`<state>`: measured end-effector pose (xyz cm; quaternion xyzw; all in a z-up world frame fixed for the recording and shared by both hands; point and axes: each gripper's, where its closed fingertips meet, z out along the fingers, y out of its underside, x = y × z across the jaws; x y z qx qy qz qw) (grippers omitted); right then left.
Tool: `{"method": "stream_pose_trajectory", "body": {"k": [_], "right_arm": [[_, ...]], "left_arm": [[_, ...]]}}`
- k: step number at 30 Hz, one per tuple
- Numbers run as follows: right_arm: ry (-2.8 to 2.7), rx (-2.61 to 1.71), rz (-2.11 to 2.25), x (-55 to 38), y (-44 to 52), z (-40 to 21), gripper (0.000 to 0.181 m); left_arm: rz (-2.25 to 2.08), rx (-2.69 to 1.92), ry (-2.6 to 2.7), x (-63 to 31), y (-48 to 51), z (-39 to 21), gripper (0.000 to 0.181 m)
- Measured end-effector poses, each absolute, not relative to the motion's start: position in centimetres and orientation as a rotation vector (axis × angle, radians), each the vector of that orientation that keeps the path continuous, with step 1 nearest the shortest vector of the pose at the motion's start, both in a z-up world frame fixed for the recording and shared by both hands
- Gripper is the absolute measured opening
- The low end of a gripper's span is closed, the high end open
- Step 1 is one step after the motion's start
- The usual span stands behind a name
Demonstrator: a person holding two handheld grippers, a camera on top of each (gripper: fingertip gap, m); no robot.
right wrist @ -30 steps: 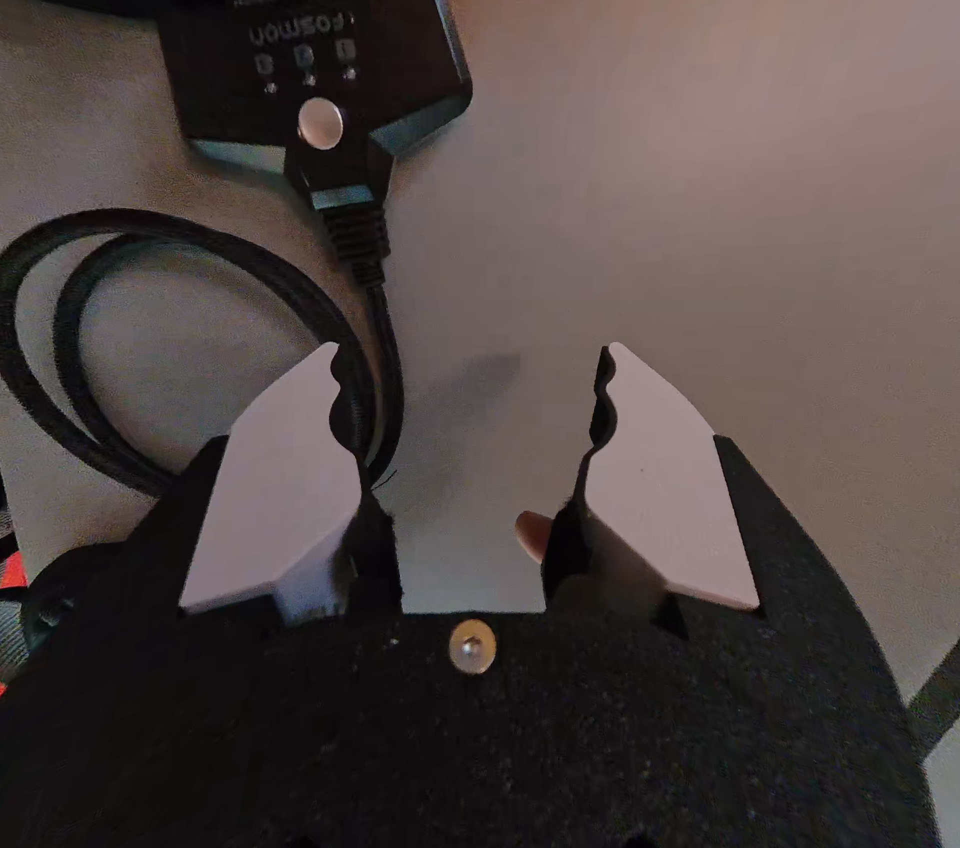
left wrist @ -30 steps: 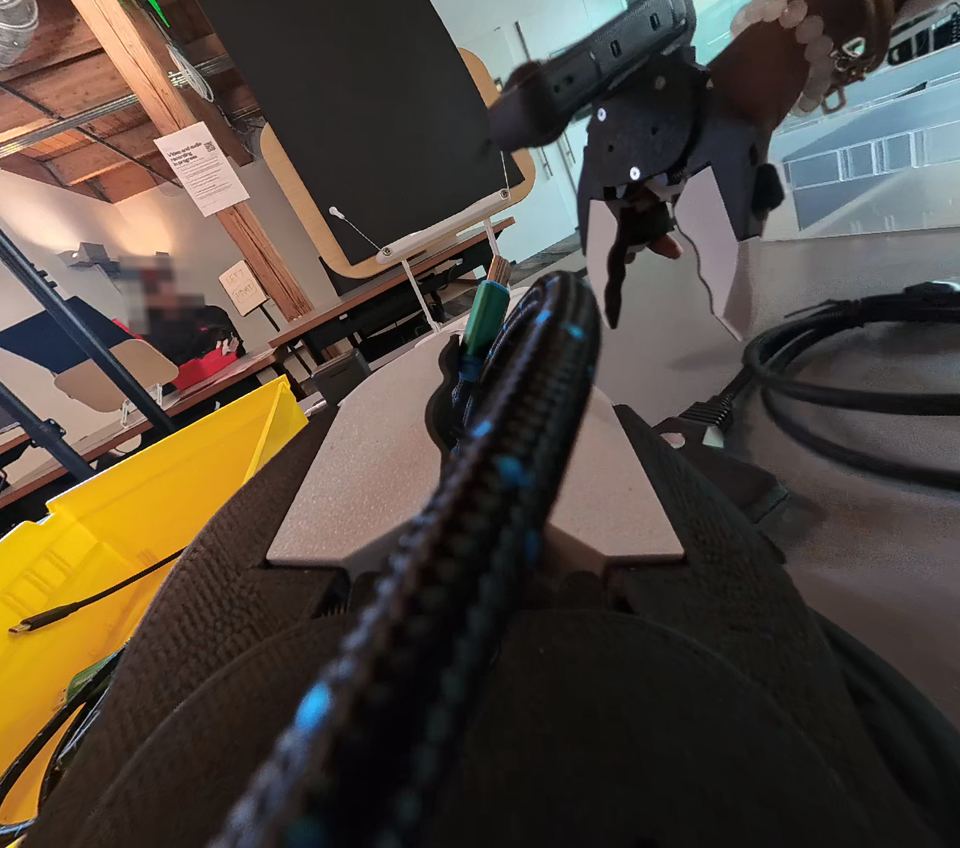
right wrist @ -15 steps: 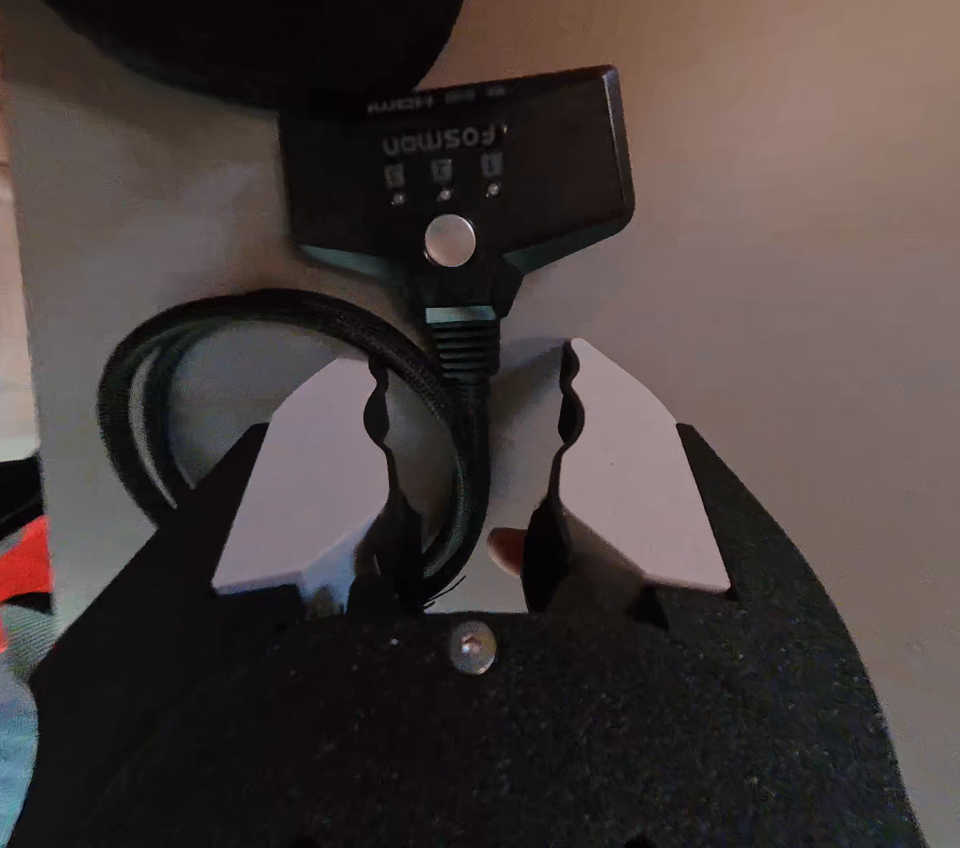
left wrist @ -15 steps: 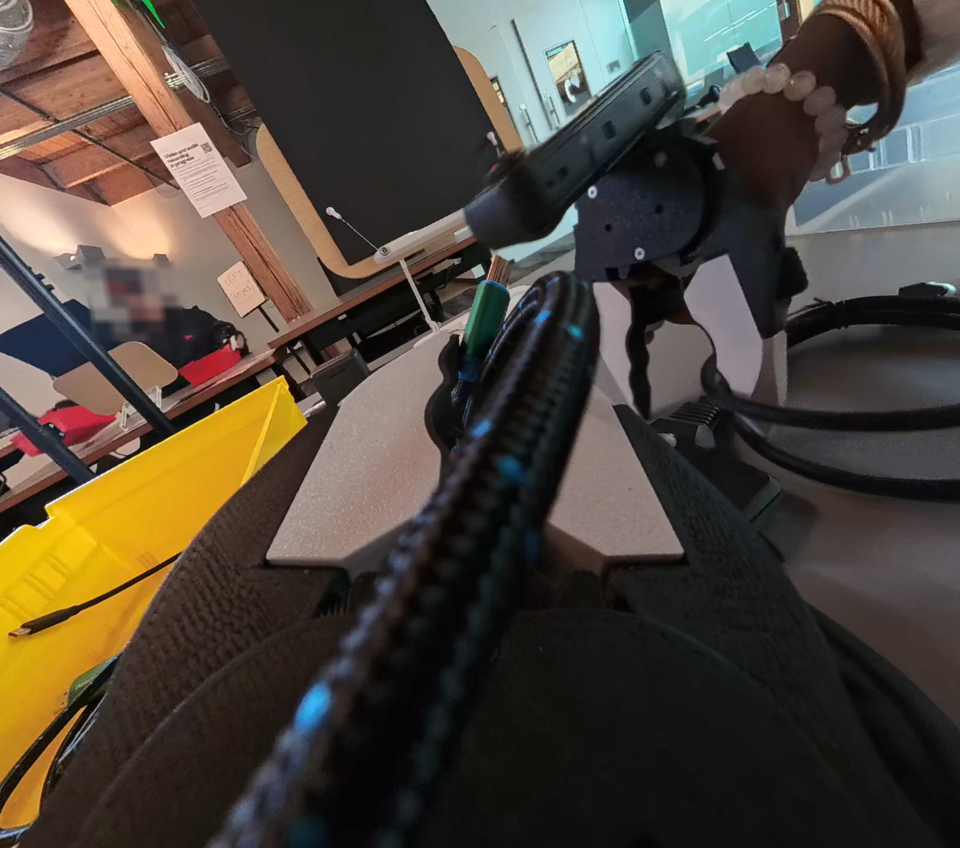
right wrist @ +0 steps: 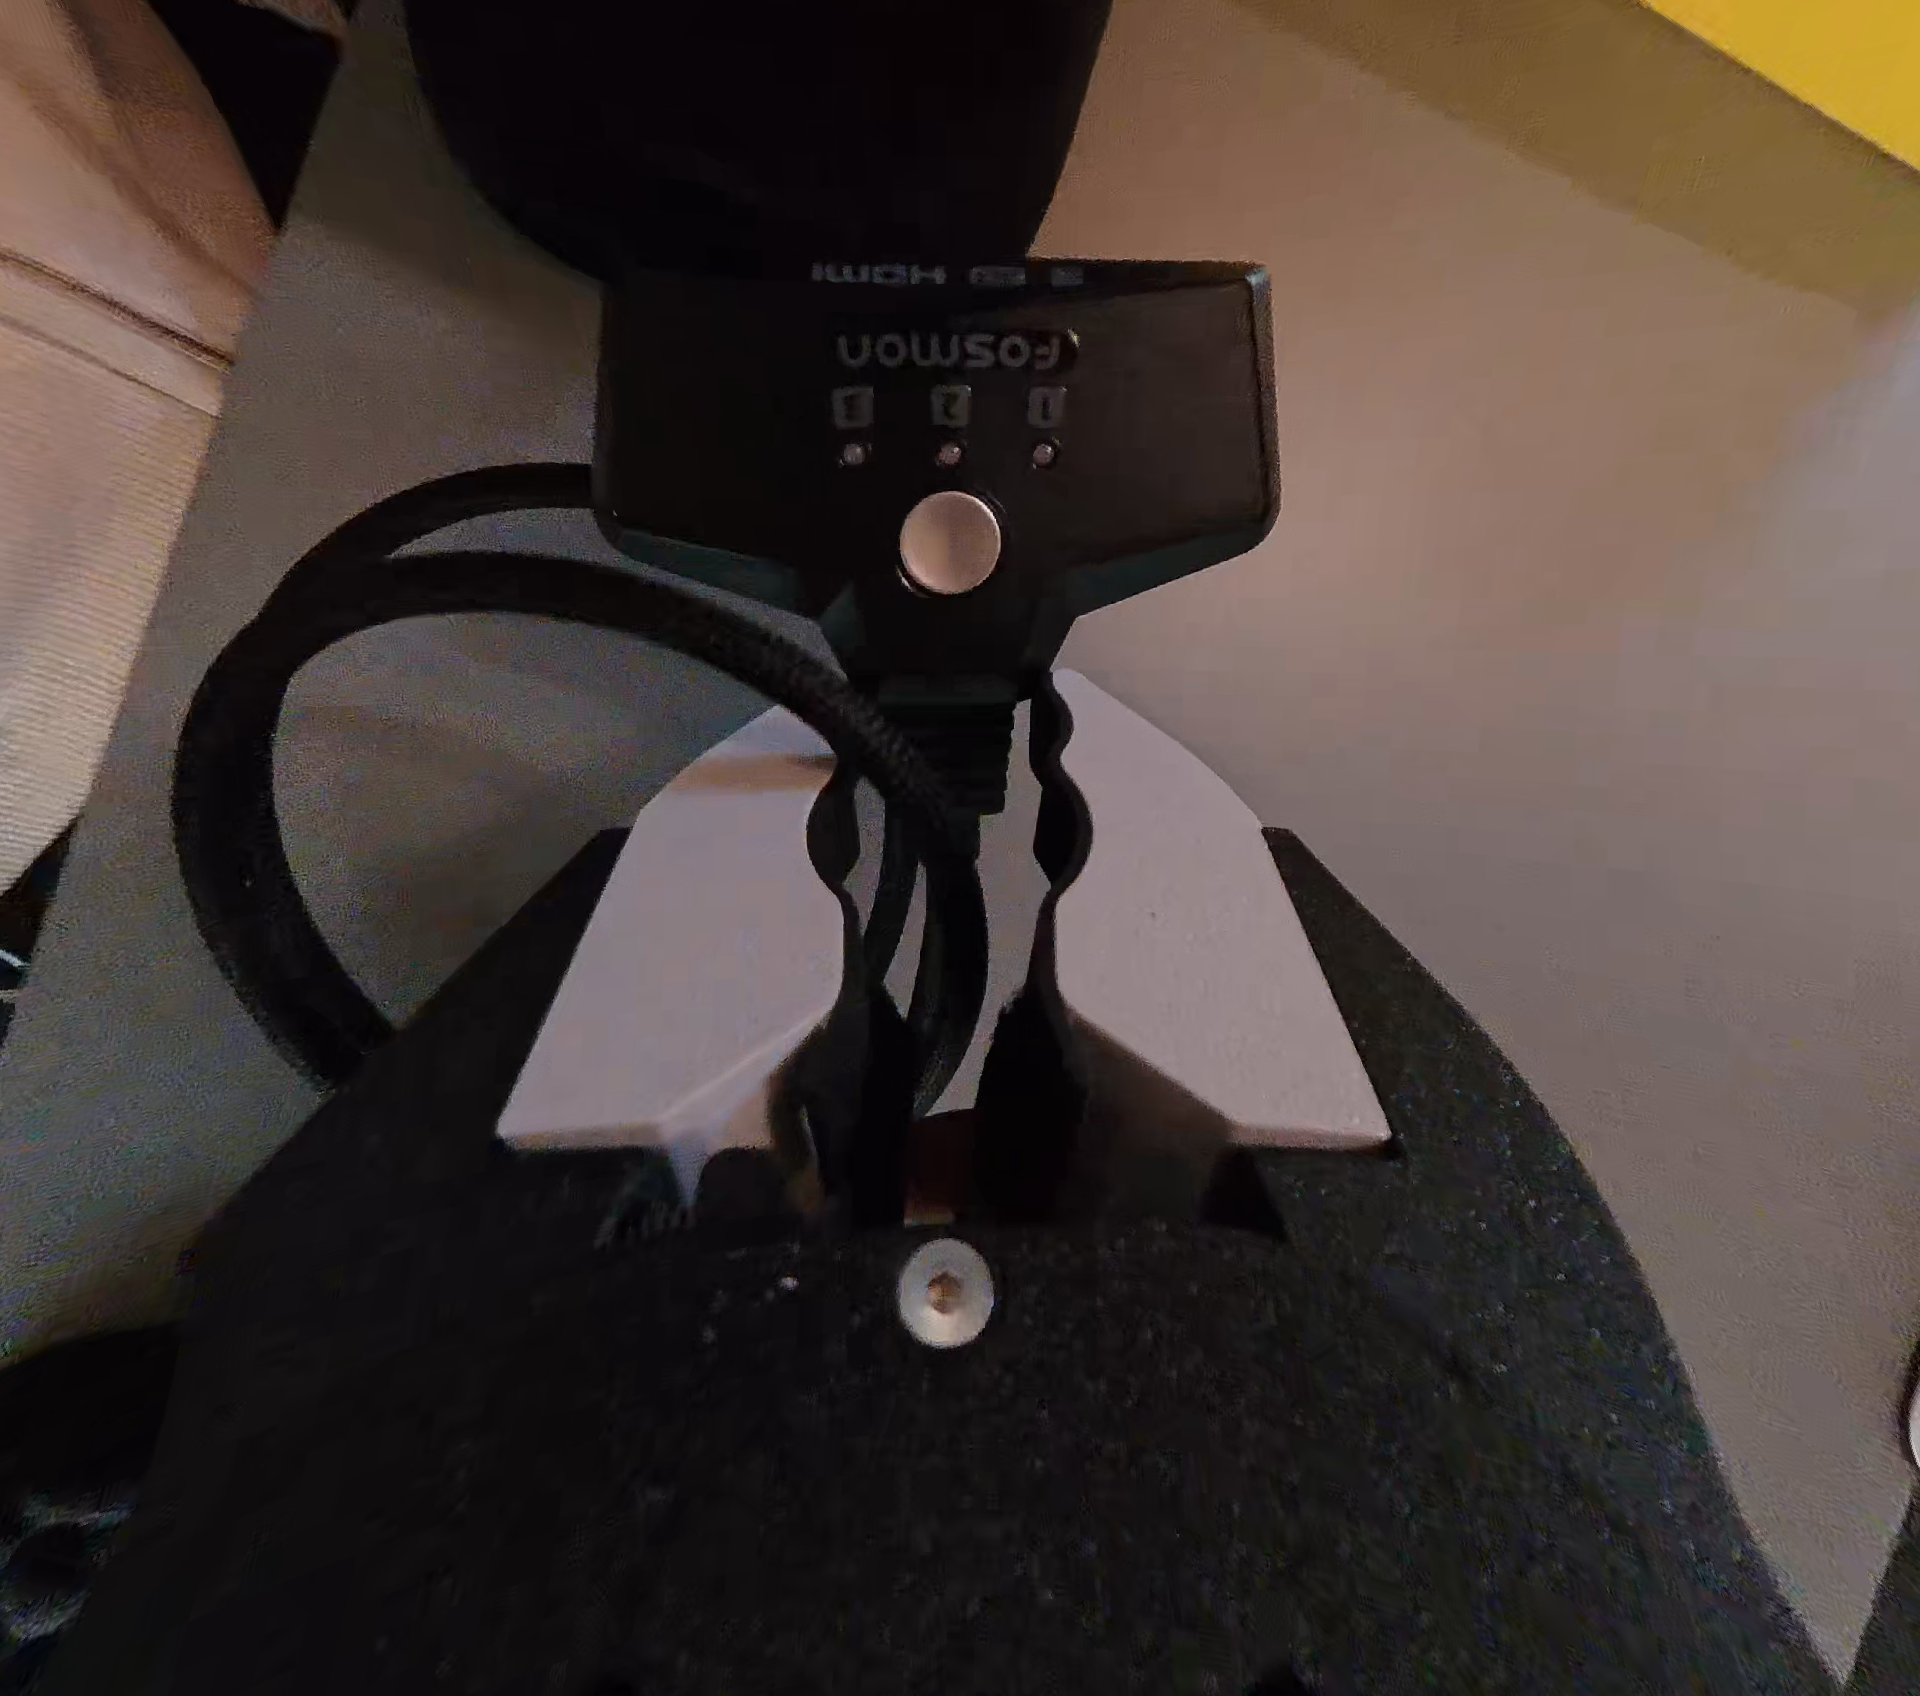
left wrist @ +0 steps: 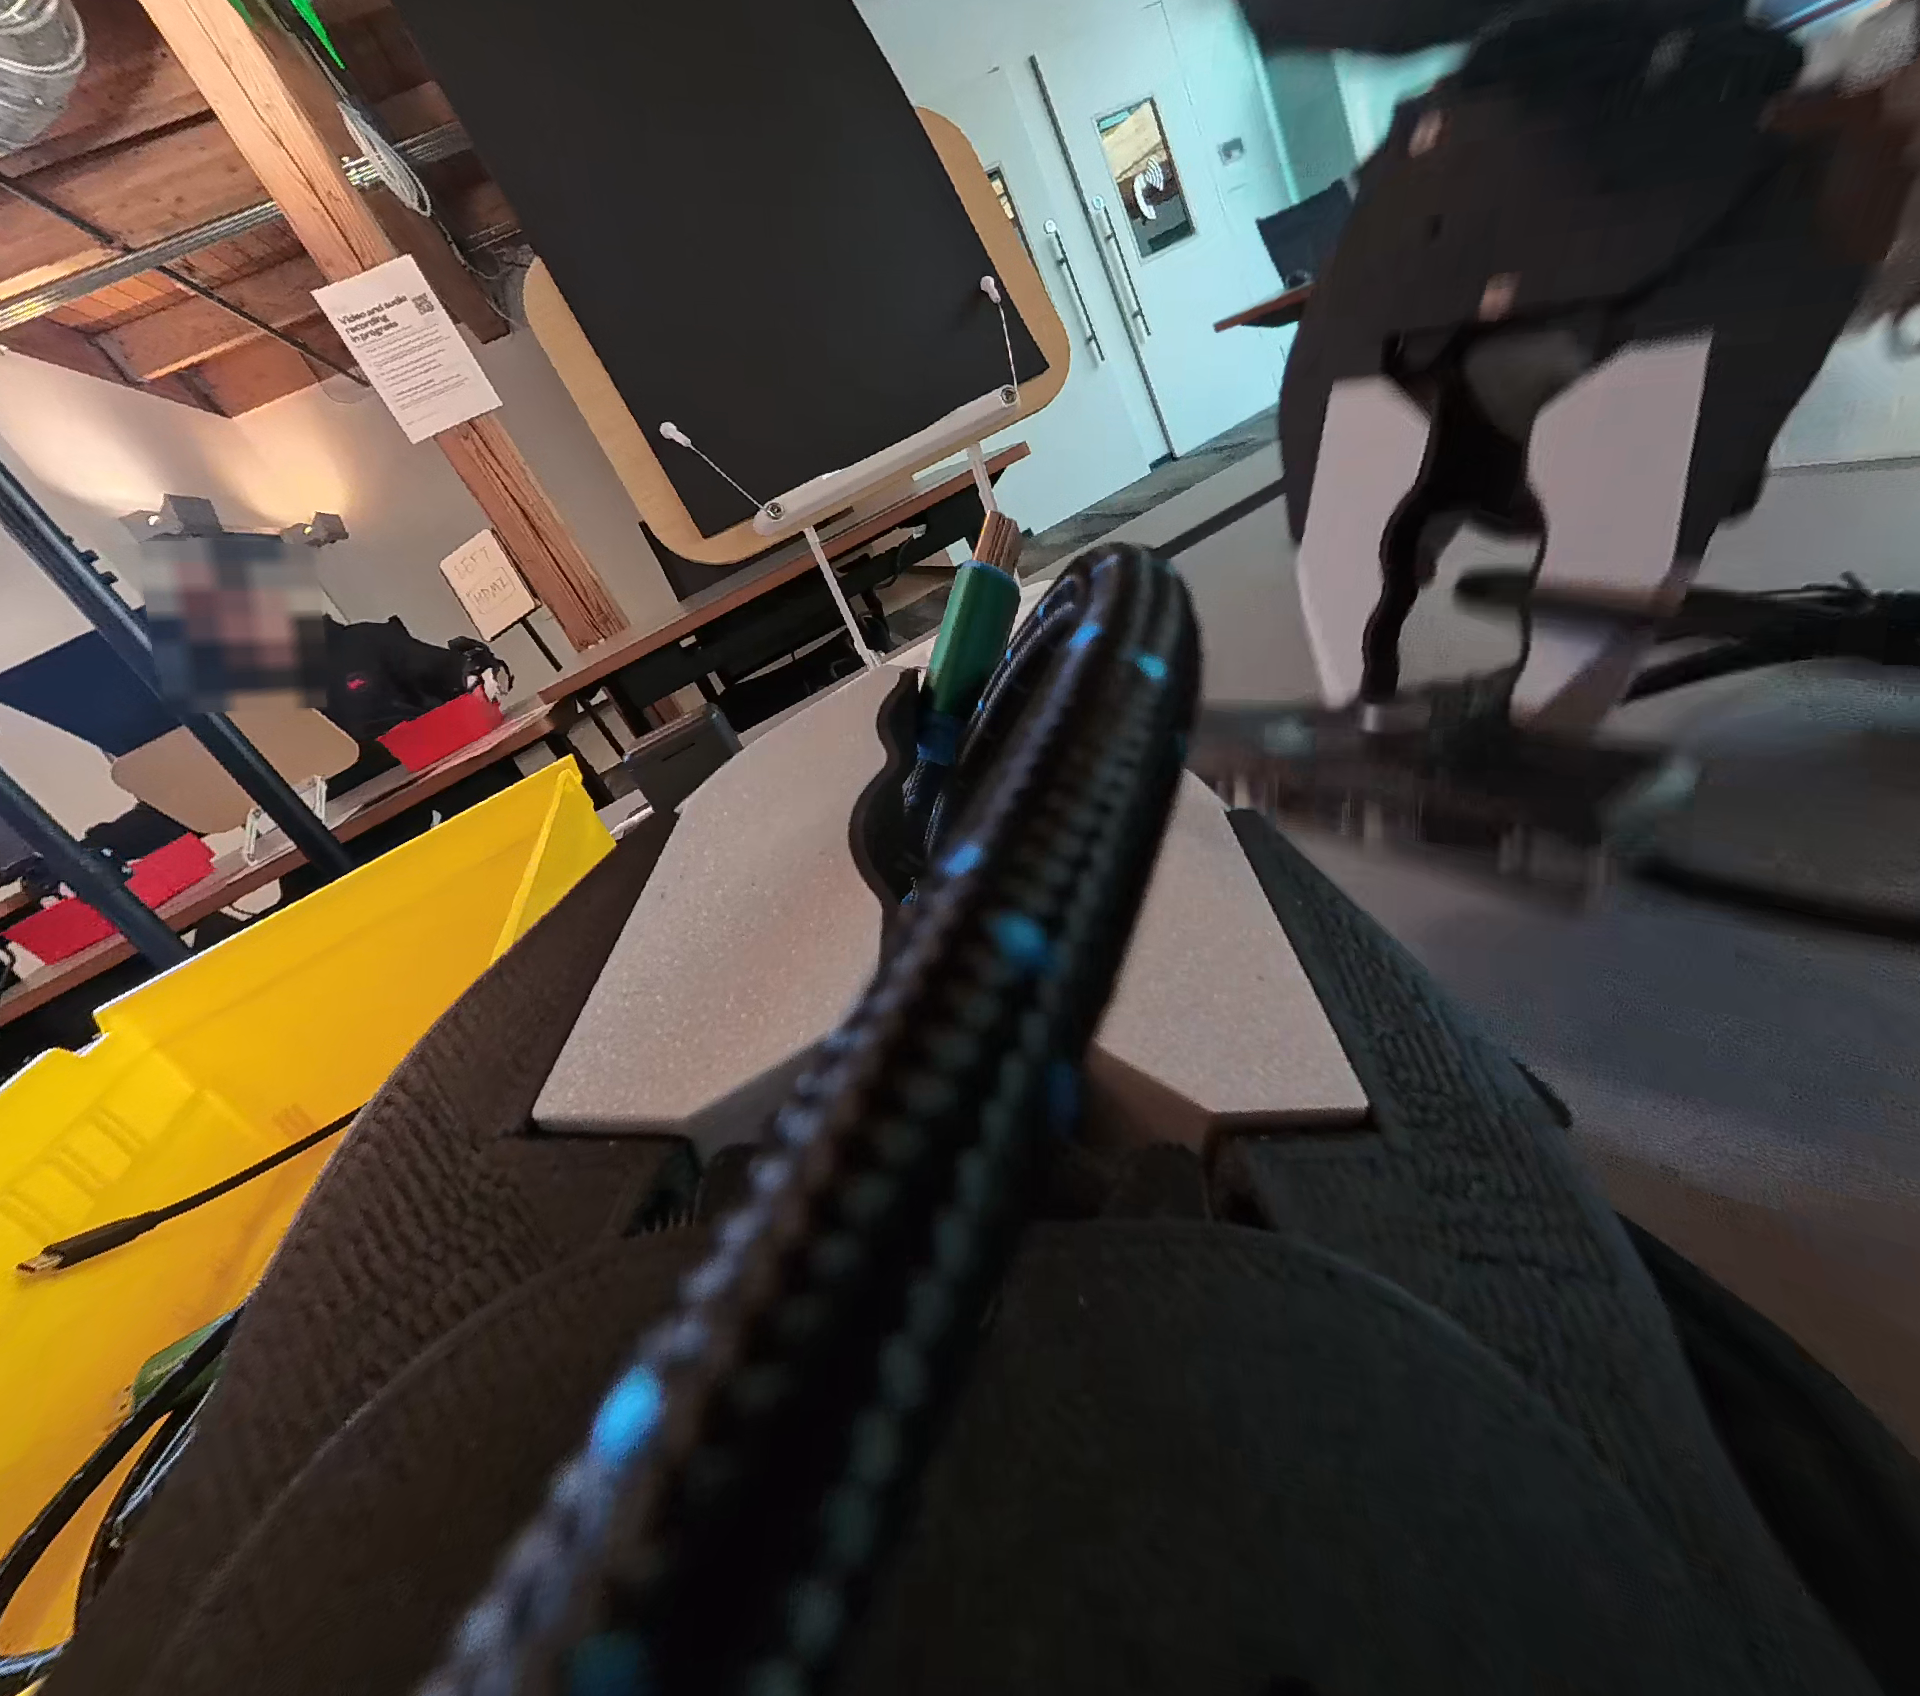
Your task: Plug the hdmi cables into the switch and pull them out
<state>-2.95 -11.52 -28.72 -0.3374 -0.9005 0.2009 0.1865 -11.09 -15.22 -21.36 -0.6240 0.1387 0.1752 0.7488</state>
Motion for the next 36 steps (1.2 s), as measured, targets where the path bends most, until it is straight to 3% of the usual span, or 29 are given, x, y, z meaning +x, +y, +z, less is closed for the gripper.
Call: {"method": "stream_pose_trajectory", "body": {"k": [7,12,18,21,26,29,32,36], "right_arm": [[-2.319,-1.268,0.583,6.8,-9.6,-18.3,0.022],[-2.304,-1.528,0.483,14.7,-8.6,-17.3,0.022],[-2.314,-1.510,0.097,23.5,-5.7,-12.6,0.021],[-2.395,-1.574,-0.073,26.0,-5.1,-15.3,0.021],[-2.531,-1.501,0.004,23.7,-5.9,-26.4,0.021],[-2.529,-1.522,0.043,22.9,-5.1,-30.0,0.022],[-2.505,-1.607,0.105,23.5,-4.5,-28.1,0.054],[-2.361,-1.589,0.393,21.7,-4.9,-22.4,0.051]], "left_arm": [[0.392,-1.365,0.318,-10.9,-15.2,-21.4,0.015],[0.413,-1.372,0.334,-10.7,-15.1,-21.6,0.014],[0.440,-1.382,0.360,-10.5,-14.9,-21.9,0.014],[0.449,-1.384,0.369,-10.4,-14.9,-21.9,0.014],[0.456,-1.383,0.372,-10.4,-14.9,-21.9,0.014],[0.459,-1.388,0.377,-10.3,-14.8,-22.0,0.014],[0.464,-1.391,0.381,-10.3,-14.8,-22.1,0.014],[0.463,-1.382,0.382,-10.3,-14.9,-22.0,0.014]]}}
